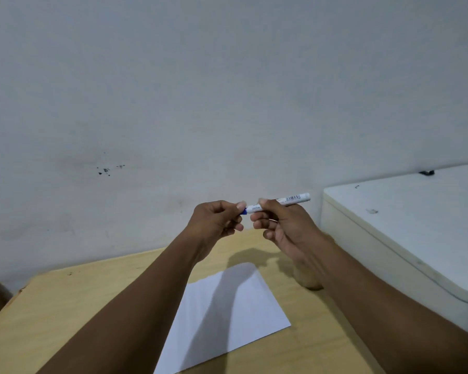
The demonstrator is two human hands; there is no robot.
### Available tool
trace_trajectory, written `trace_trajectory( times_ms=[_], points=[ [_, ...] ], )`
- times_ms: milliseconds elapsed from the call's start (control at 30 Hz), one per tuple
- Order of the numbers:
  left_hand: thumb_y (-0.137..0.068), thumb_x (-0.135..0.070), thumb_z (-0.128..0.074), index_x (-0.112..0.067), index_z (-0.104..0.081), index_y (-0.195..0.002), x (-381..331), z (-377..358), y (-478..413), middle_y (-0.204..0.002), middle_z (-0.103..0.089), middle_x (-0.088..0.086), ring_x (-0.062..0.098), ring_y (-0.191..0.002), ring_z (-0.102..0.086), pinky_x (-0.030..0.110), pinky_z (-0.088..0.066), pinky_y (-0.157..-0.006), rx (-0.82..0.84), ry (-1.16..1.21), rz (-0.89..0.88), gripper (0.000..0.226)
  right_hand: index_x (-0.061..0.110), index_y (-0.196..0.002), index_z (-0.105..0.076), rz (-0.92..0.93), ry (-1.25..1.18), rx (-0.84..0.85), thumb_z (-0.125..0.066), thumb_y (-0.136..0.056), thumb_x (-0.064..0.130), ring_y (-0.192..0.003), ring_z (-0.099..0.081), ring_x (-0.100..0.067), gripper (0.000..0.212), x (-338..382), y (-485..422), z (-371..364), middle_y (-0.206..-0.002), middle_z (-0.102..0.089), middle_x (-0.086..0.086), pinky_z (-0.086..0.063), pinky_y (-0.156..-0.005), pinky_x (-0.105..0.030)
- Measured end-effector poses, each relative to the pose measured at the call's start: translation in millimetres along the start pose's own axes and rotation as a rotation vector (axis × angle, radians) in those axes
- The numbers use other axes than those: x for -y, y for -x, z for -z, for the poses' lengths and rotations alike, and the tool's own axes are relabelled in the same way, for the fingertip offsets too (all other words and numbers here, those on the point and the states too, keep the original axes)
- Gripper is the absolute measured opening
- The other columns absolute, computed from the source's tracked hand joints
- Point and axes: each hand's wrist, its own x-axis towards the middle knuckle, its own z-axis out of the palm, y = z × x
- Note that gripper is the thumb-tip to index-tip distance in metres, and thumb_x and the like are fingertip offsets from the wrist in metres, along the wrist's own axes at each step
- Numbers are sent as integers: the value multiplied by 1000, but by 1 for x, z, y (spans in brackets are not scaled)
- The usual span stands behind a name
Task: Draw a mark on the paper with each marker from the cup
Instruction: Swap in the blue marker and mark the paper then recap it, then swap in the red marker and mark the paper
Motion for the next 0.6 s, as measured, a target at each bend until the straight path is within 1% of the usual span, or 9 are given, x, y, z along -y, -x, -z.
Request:
trace_trajectory(
  times_ms=[33,100,133,200,267,333,400,467,600],
  points=[
    [-88,-29,-77,-7,-76,-88,-1,-5,-4,-70,-67,3,15,-60,-66,27,-51,-68,1,-16,-10,23,6,-92,-68,-17,38,7,-66,-100,23,-47,-65,-14,18,5,1,6,-69,-71,-9,-35,-37,-19],
    [-88,-30,-78,-7,-76,-88,-5,-13,-10,-69,-67,2,16,-60,-66,29,-51,-69,-1,-48,-29,24,8,-103,-66,-58,120,-31,-68,-97,39,-41,-60,-13,32,15,2,21,-70,-72,-10,-31,-32,-18],
    [-88,-30,-79,-8,-76,-85,-8,-16,-12,-68,-67,1,17,-61,-66,30,-51,-70,-1,-62,-39,23,9,-105,-64,-77,140,-92,-68,-95,47,-37,-56,-12,40,19,1,31,-70,-71,-11,-28,-31,-17],
    [-88,-28,-79,-11,-76,-79,-14,-20,-18,-65,-66,0,17,-62,-65,30,-51,-71,0,-103,-57,19,9,-98,-62,-103,138,-255,-64,-94,56,-32,-44,-11,47,26,0,54,-67,-67,-13,-24,-29,-15],
    [-88,-26,-79,-12,-76,-76,-20,-23,-24,-63,-66,-2,17,-64,-65,30,-51,-69,10,-173,-86,18,9,-94,-60,-89,182,-379,-59,-98,53,-30,-37,-10,44,32,0,76,-68,-65,-14,-23,-30,-16],
    [-88,-24,-79,-11,-75,-75,-23,-30,-28,-60,-67,-5,14,-62,-64,27,-50,-66,28,-245,-112,18,8,-98,-61,-51,326,-459,-58,-100,46,-29,-37,-11,38,35,2,94,-70,-67,-15,-25,-33,-17],
    [-88,-22,-78,-4,-76,-80,-24,-40,-31,-58,-67,-6,11,-59,-61,23,-48,-60,56,-313,-133,20,7,-98,-63,-18,459,-509,-56,-100,40,-30,-37,-12,34,36,4,107,-68,-67,-14,-27,-34,-17],
    [-87,-22,-79,3,-77,-87,-21,-52,-34,-59,-66,-4,10,-58,-60,20,-45,-55,97,-385,-160,24,6,-95,-64,4,510,-530,-56,-100,33,-33,-38,-15,28,34,5,113,-66,-67,-13,-28,-34,-18],
    [-81,-34,-84,-11,-80,-83,-14,-77,-38,-68,-74,-3,11,-62,-66,22,-48,-57,194,-582,-220,24,8,-94,-64,19,524,-515,-58,-100,28,-37,-43,-16,22,24,2,120,-66,-67,-13,-30,-34,-19]
  ],
)
